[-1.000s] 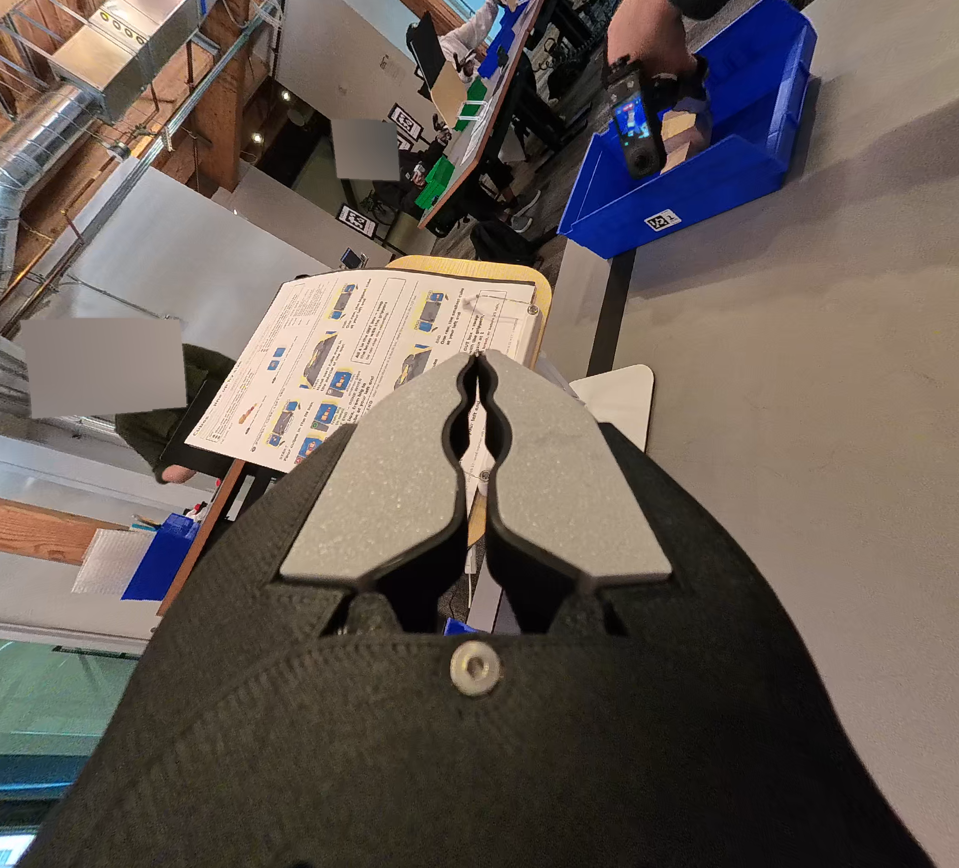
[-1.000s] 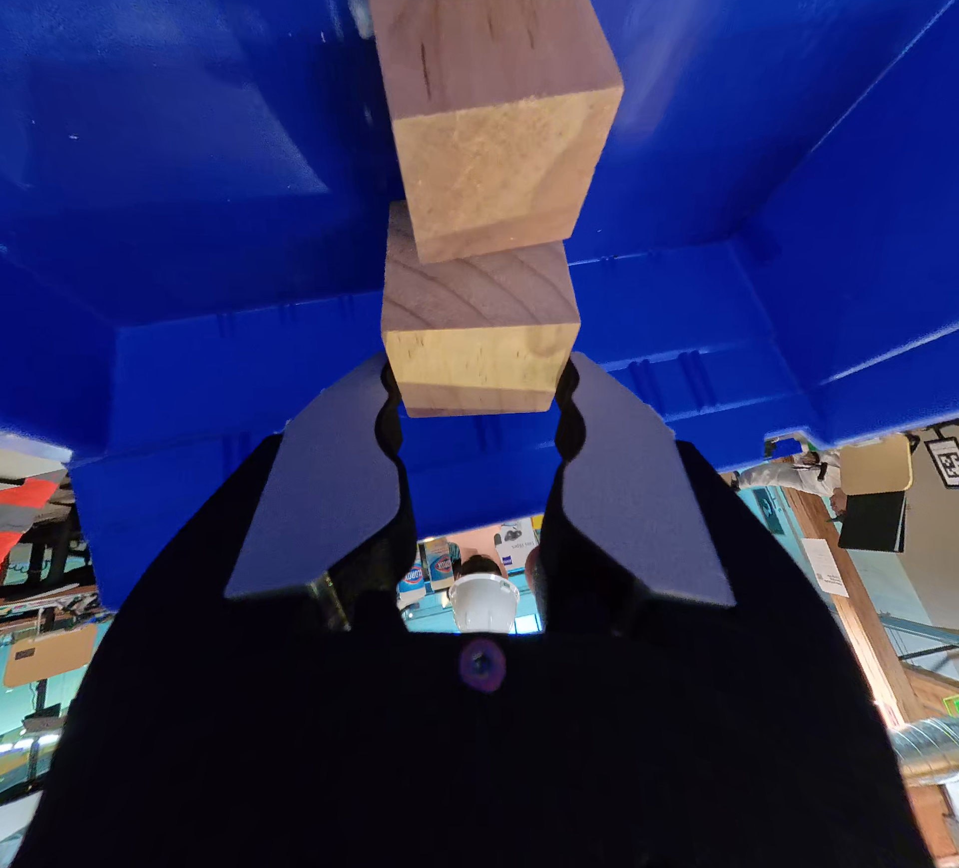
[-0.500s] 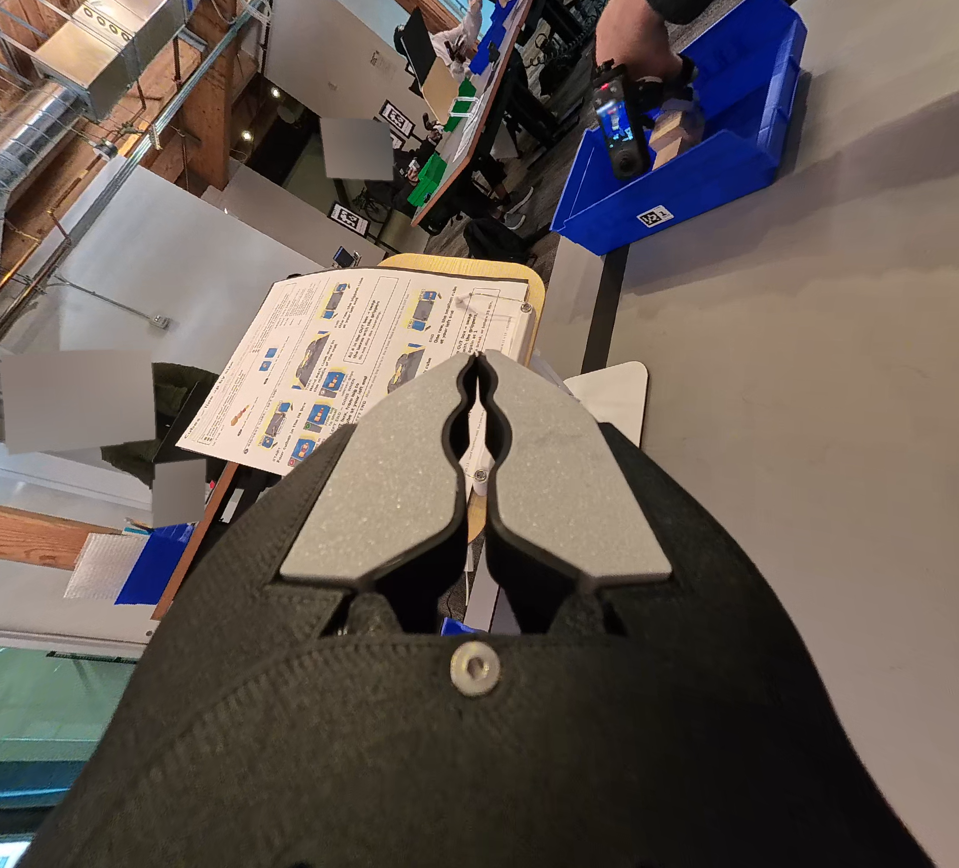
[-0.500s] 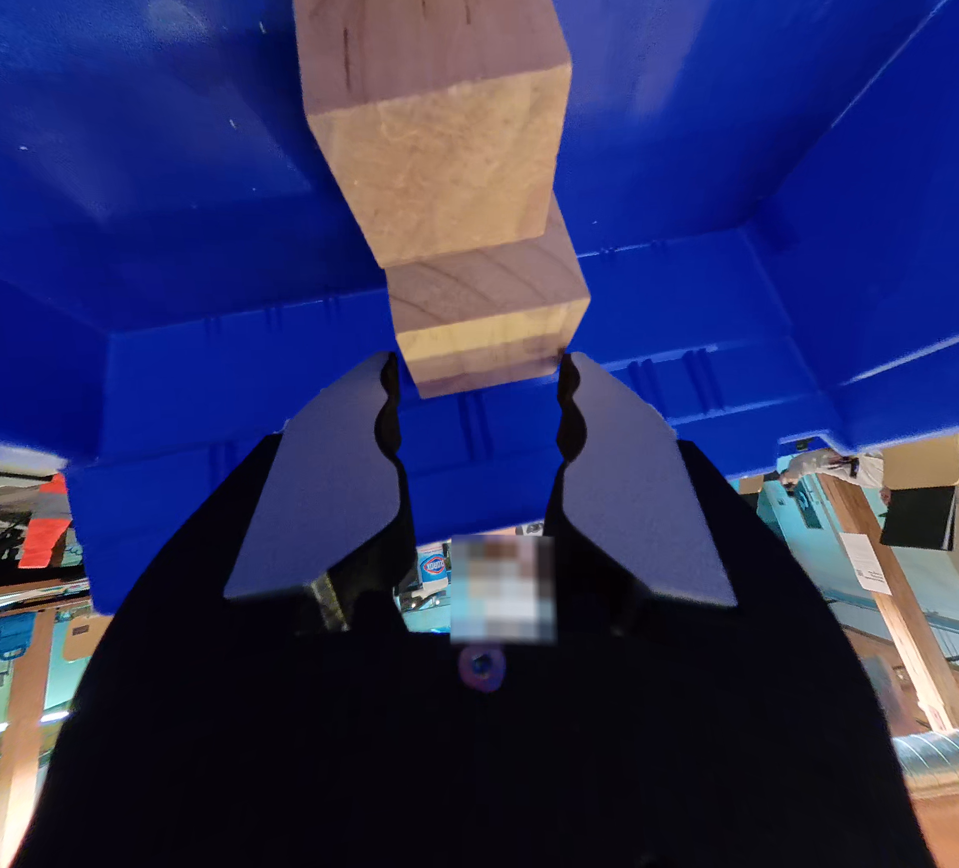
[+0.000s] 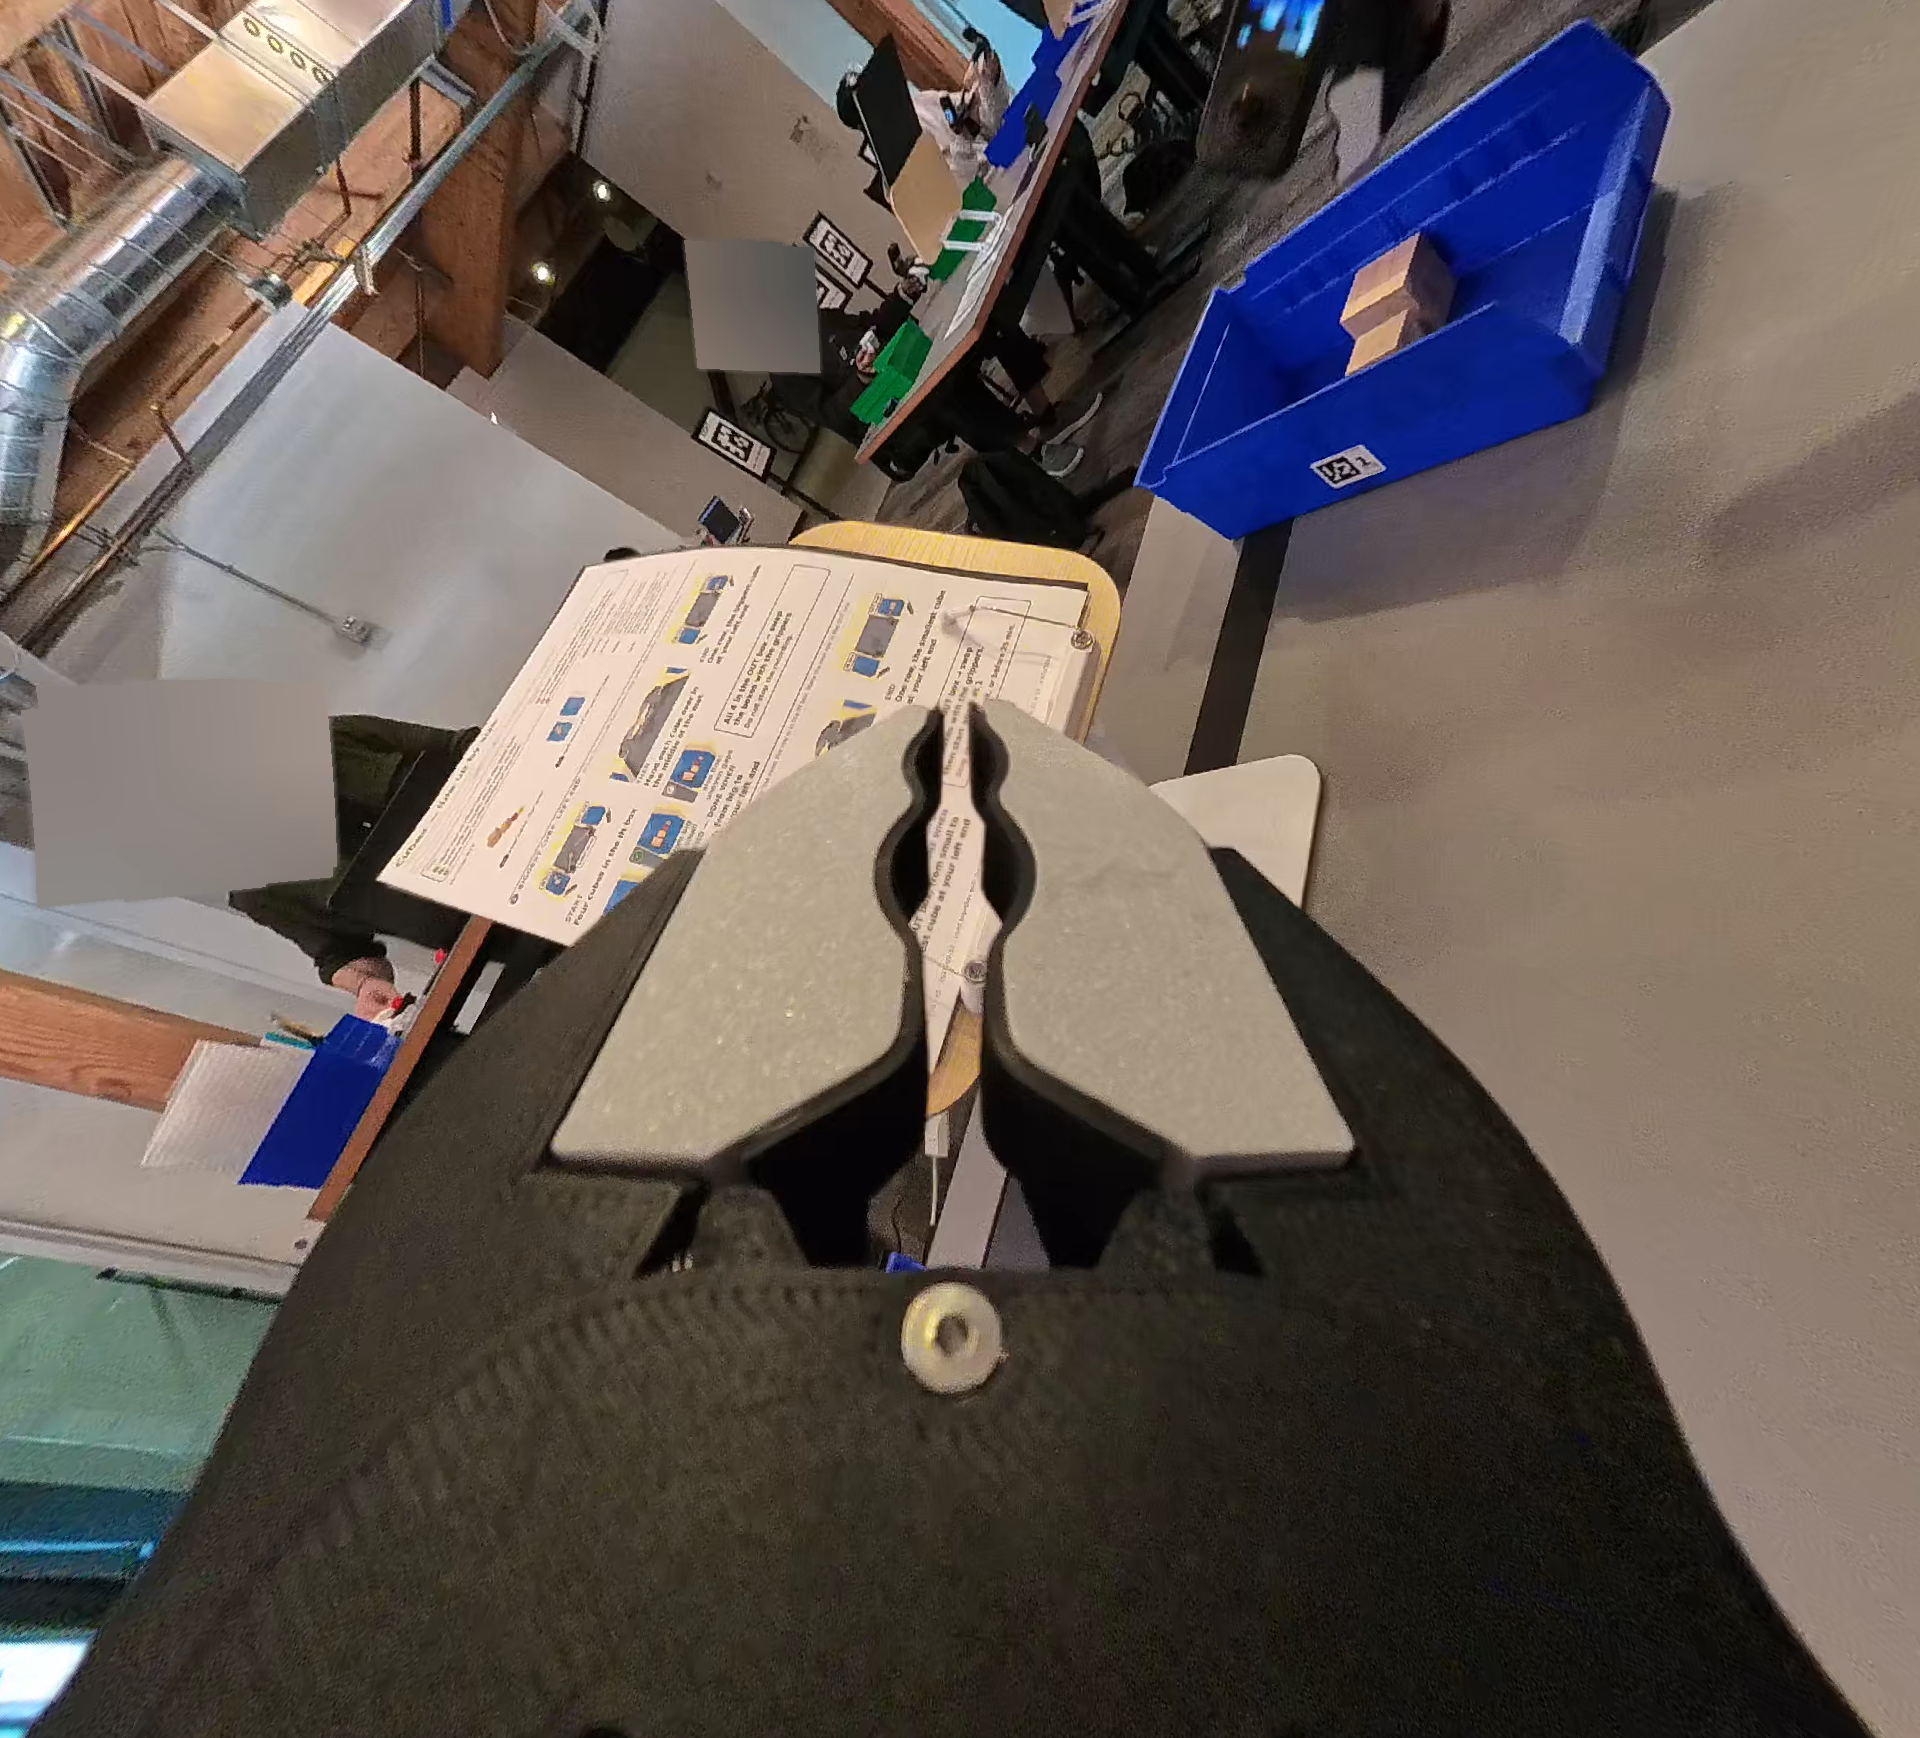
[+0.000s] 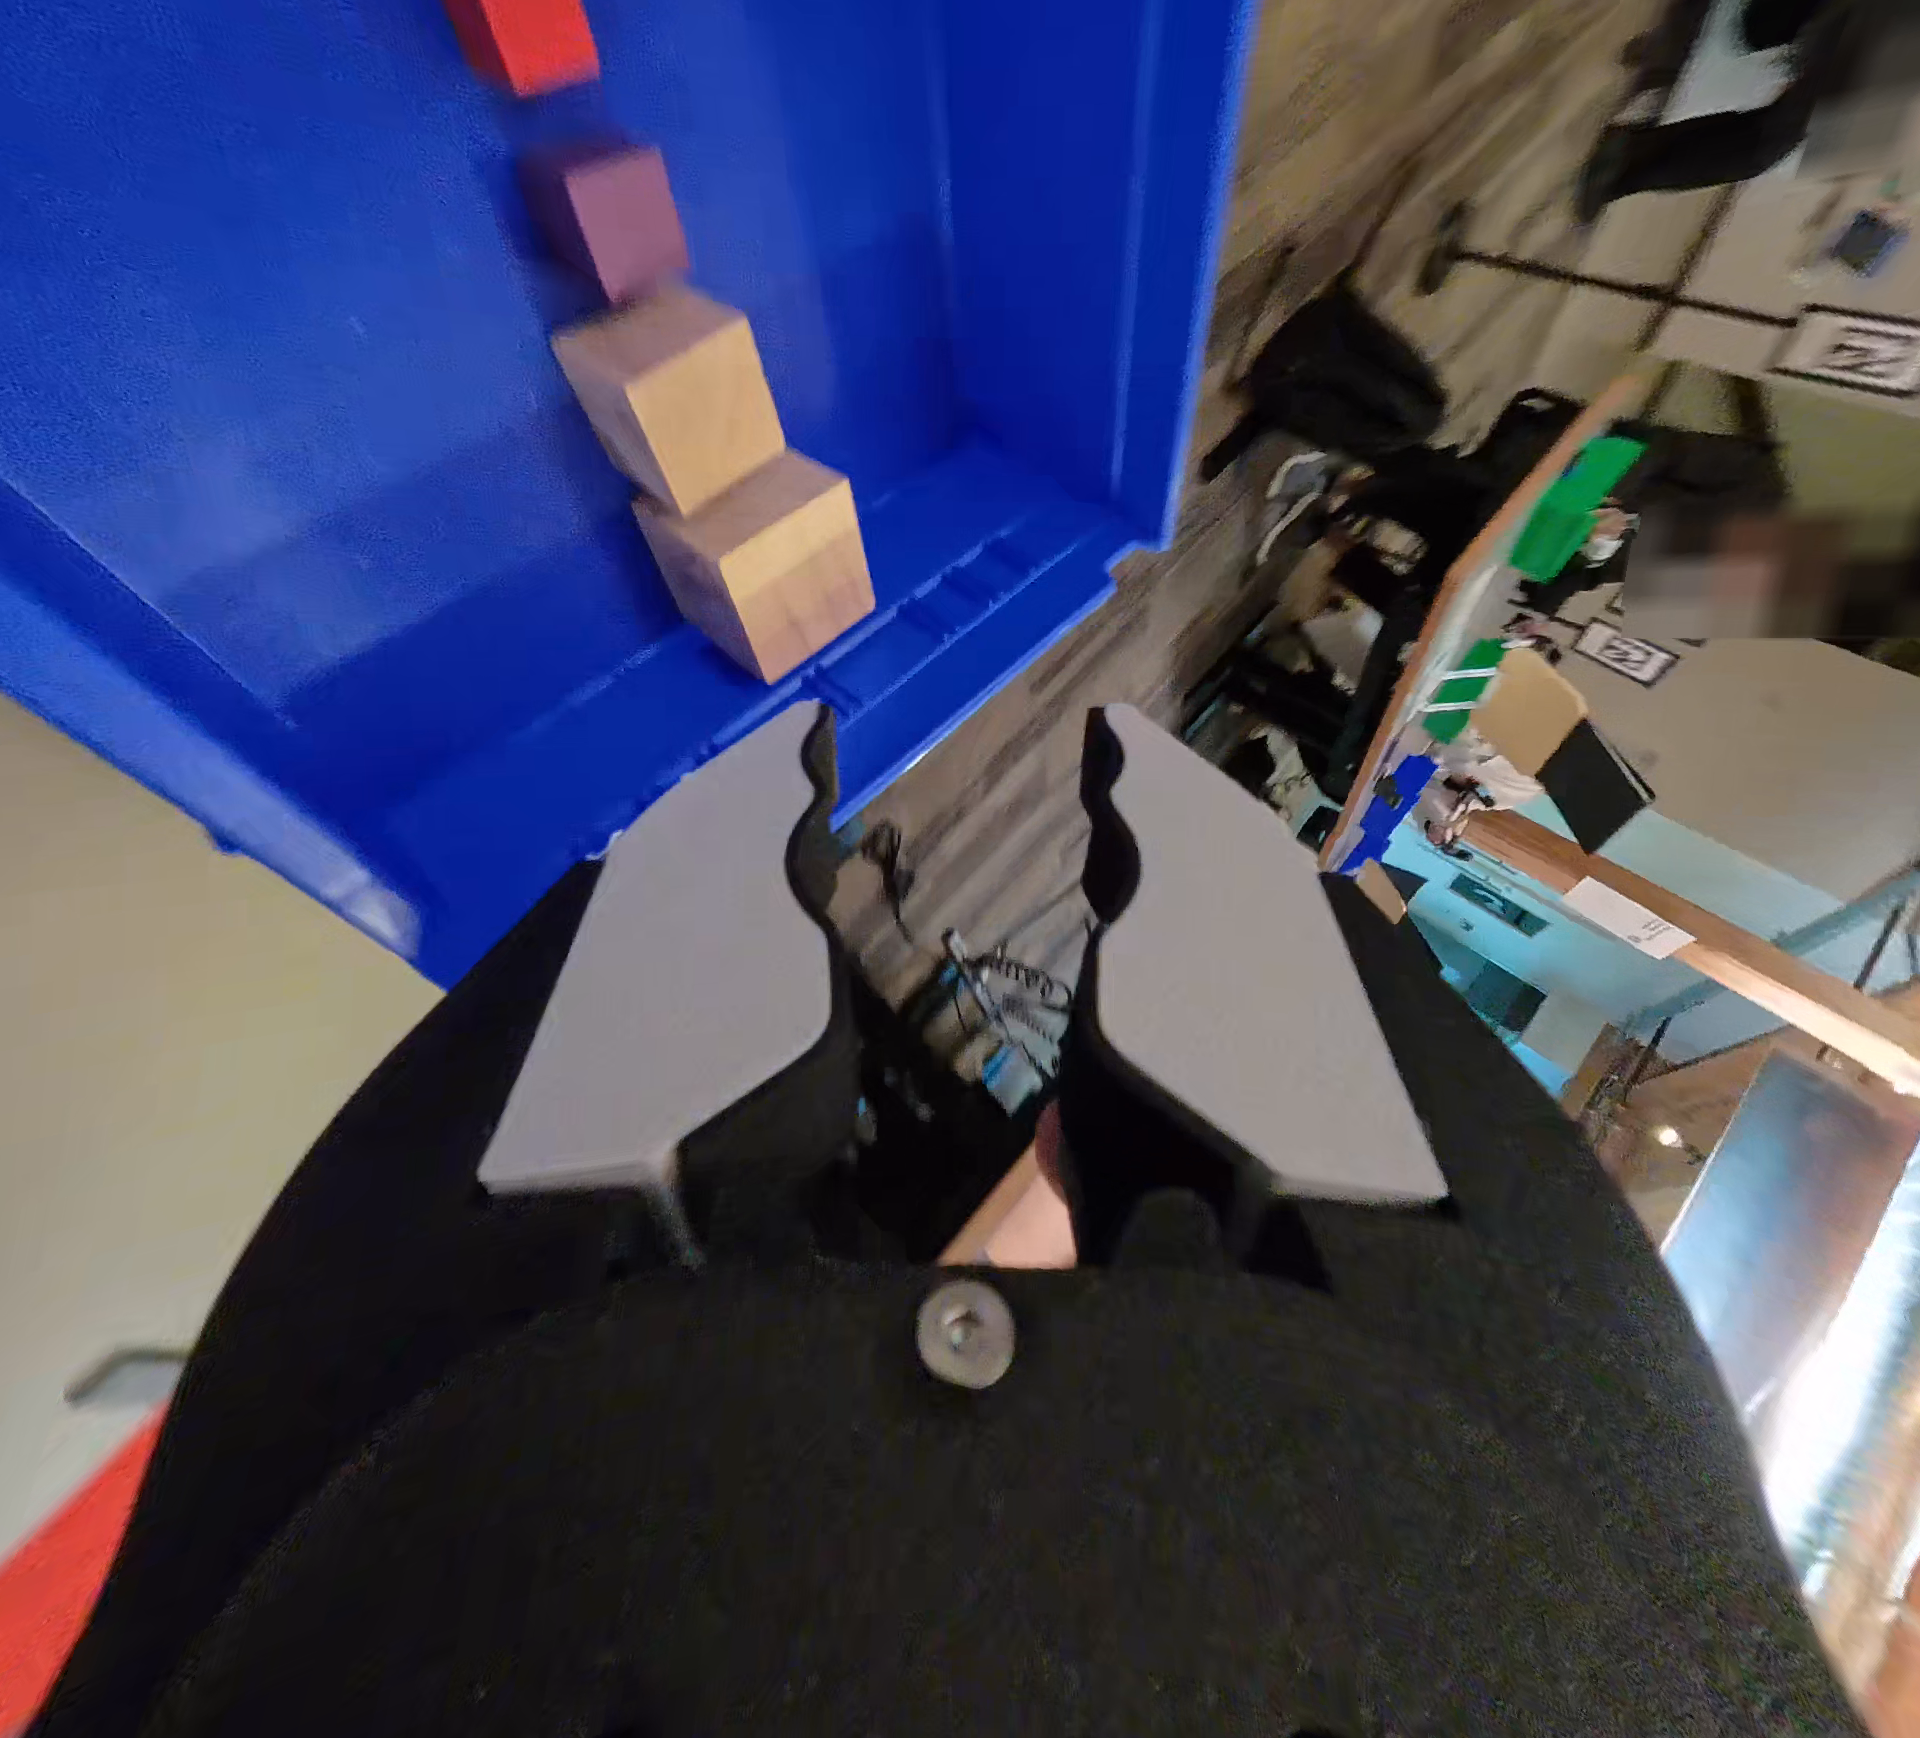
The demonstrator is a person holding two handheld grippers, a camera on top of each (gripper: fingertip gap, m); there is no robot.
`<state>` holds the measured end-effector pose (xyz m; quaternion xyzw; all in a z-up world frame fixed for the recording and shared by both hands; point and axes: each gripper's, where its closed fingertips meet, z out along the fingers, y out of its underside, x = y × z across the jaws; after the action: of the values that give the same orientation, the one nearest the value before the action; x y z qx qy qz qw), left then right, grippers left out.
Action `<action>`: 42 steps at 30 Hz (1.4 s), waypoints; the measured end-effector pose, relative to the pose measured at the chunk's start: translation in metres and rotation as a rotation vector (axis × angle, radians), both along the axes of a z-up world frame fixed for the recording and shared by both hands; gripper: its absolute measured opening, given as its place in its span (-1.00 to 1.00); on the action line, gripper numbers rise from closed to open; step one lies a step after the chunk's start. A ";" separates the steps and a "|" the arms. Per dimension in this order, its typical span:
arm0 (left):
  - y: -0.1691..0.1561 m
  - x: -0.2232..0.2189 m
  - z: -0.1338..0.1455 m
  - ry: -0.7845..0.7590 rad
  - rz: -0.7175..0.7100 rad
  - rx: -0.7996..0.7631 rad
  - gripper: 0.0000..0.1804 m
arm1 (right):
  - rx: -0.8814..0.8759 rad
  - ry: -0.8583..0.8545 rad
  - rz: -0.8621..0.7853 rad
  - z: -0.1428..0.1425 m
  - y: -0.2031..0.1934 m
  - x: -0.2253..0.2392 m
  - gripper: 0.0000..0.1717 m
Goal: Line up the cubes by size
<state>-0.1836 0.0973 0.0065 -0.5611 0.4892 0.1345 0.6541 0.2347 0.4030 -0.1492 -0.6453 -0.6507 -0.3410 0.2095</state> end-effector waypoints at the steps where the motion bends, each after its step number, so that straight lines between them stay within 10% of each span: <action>1: 0.002 0.002 -0.002 0.004 0.008 -0.006 -0.94 | 0.045 0.050 0.006 0.008 -0.013 -0.006 -0.50; 11: 0.028 0.043 -0.063 -0.251 -0.041 -0.210 -0.70 | -0.002 0.749 0.267 -0.022 -0.170 -0.146 -0.57; 20: 0.057 0.034 -0.164 -0.593 0.168 -0.312 -0.48 | -0.127 1.307 0.308 -0.050 -0.196 -0.293 -0.56; 29: 0.078 0.033 -0.229 -0.583 0.327 -0.299 -0.26 | -0.067 1.394 0.332 -0.088 -0.188 -0.328 -0.50; 42: 0.087 0.028 -0.244 -0.562 0.391 -0.318 -0.09 | -0.003 1.370 0.352 -0.087 -0.184 -0.320 -0.45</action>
<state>-0.1556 0.1841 -0.2375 -0.7535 0.1892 0.0202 0.6293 -0.0852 0.2194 -0.2364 -0.6002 -0.4677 0.1814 0.6230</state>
